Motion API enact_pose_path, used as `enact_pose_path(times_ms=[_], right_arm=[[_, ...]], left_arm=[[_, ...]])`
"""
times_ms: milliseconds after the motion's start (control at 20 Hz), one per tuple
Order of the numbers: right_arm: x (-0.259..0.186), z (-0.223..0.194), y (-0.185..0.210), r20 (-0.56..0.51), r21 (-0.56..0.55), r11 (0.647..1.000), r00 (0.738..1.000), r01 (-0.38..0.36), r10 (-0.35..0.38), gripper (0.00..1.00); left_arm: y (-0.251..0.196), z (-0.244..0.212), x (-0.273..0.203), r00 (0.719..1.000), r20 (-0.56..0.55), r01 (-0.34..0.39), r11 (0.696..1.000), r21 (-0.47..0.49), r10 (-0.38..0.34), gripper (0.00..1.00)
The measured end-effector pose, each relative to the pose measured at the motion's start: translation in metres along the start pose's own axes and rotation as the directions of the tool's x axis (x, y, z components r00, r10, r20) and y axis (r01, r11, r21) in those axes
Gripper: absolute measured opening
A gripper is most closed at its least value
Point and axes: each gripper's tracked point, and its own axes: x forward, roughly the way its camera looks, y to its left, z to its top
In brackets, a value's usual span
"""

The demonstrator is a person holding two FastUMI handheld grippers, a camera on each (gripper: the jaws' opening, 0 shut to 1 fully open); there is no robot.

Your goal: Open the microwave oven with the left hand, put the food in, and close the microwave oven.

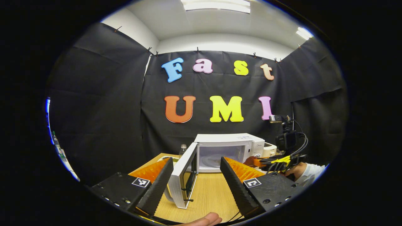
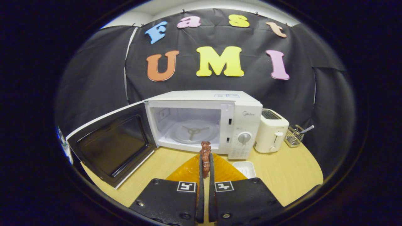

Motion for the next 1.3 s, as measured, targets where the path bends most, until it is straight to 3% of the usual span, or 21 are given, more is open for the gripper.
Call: enact_pose_path(times_ms=[150, 300, 500, 650, 800, 900, 1000, 1100, 1150, 1200, 1250, 1300], right_arm=[[0.032, 0.001, 0.029, 0.025, 0.036, 0.999, 0.999, -0.027, 0.026, 0.09], [0.069, -0.002, 0.054, 0.024, 0.145, 0.988, 0.998, -0.059, 0.056, 0.09], [0.114, 0.019, 0.069, 0.154, 0.317, 0.944, 0.987, -0.092, 0.044, 0.09], [0.141, 0.035, 0.064, 0.262, 0.499, 0.86, 0.965, -0.111, -0.027, 0.09], [0.174, 0.032, 0.063, 0.275, 0.644, 0.751, 0.96, -0.148, -0.046, 0.09], [0.2, 0.015, 0.052, 0.195, 0.732, 0.676, 0.977, -0.086, -0.087, 0.09], [0.224, -0.002, 0.049, 0.116, 0.822, 0.568, 0.988, -0.037, -0.104, 0.09], [0.238, -0.006, 0.05, 0.1, 0.873, 0.487, 0.99, -0.042, -0.095, 0.1], [0.244, -0.006, 0.051, 0.095, 0.883, 0.468, 0.99, -0.036, -0.102, 0.1], [0.248, -0.007, 0.047, 0.097, 0.894, 0.446, 0.988, -0.034, -0.118, 0.19], [0.251, -0.008, 0.043, 0.095, 0.905, 0.425, 0.986, -0.028, -0.138, 0.12], [0.253, -0.008, 0.041, 0.089, 0.913, 0.407, 0.984, -0.02, -0.151, 0.12]], left_arm=[[0.009, -0.007, 0.005, 1.0, -0.012, -0.004, 1.0, -0.017, 0.004, 0.92], [0.012, -0.009, 0.012, 1.0, -0.007, -0.002, 0.999, -0.039, 0.002, 0.92], [0.017, -0.011, 0.022, 1.0, 0.001, -0.012, 0.999, -0.044, 0.012, 0.92], [0.024, -0.019, 0.028, 0.999, -0.018, -0.033, 0.999, -0.025, 0.033, 0.92], [0.03, -0.027, 0.036, 0.998, -0.036, -0.046, 0.999, -0.03, 0.045, 0.92], [0.035, -0.036, 0.042, 0.996, -0.065, -0.061, 0.997, -0.044, 0.058, 0.92], [0.039, -0.04, 0.045, 0.993, -0.09, -0.08, 0.995, -0.058, 0.074, 0.92], [0.037, -0.04, 0.047, 0.993, -0.098, -0.079, 0.994, -0.072, 0.072, 0.93], [0.036, -0.04, 0.048, 0.993, -0.099, -0.073, 0.994, -0.077, 0.065, 0.93], [0.035, -0.04, 0.048, 0.993, -0.1, -0.066, 0.995, -0.079, 0.058, 0.92], [0.034, -0.042, 0.05, 0.993, -0.104, -0.064, 0.995, -0.078, 0.055, 0.92], [0.035, -0.044, 0.052, 0.993, -0.106, -0.065, 0.995, -0.075, 0.057, 0.92]])
